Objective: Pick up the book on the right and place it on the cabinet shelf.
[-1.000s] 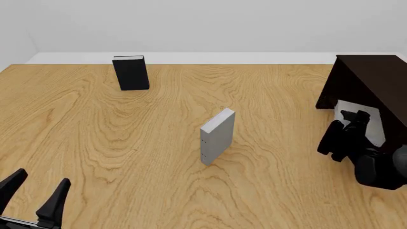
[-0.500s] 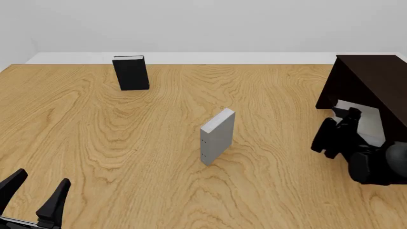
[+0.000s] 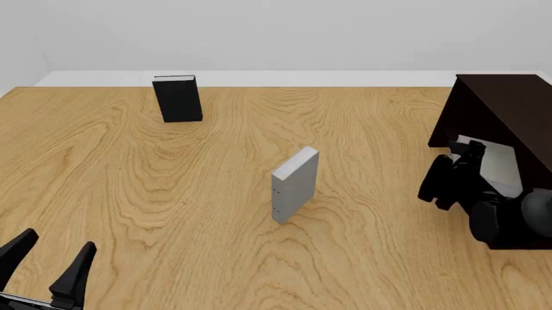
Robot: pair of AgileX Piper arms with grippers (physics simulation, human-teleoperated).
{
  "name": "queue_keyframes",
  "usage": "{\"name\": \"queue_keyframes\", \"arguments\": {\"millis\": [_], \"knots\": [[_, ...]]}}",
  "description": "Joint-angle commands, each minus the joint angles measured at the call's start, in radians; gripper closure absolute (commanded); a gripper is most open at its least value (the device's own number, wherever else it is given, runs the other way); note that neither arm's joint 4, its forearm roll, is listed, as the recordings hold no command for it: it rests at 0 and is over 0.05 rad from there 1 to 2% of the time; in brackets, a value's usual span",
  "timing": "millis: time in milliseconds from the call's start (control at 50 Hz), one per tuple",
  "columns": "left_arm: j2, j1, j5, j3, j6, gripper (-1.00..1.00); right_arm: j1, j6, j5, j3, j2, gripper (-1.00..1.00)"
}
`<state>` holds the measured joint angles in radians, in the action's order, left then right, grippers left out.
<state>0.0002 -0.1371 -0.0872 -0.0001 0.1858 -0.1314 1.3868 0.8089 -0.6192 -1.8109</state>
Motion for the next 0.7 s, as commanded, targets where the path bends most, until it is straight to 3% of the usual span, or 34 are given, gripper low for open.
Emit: {"name": "queue_keyframes", "arguments": {"millis": [20,700], "knots": [[0.001,-0.002,-0.001,-0.001,0.0,-1.0,-0.006,0.003,0.003,0.001,0.007,-1.0],[0.001,-0.002,-0.002,-0.001,-0.004,-1.0,-0.046,0.003,0.024,0.033,0.028,-1.0]]}}
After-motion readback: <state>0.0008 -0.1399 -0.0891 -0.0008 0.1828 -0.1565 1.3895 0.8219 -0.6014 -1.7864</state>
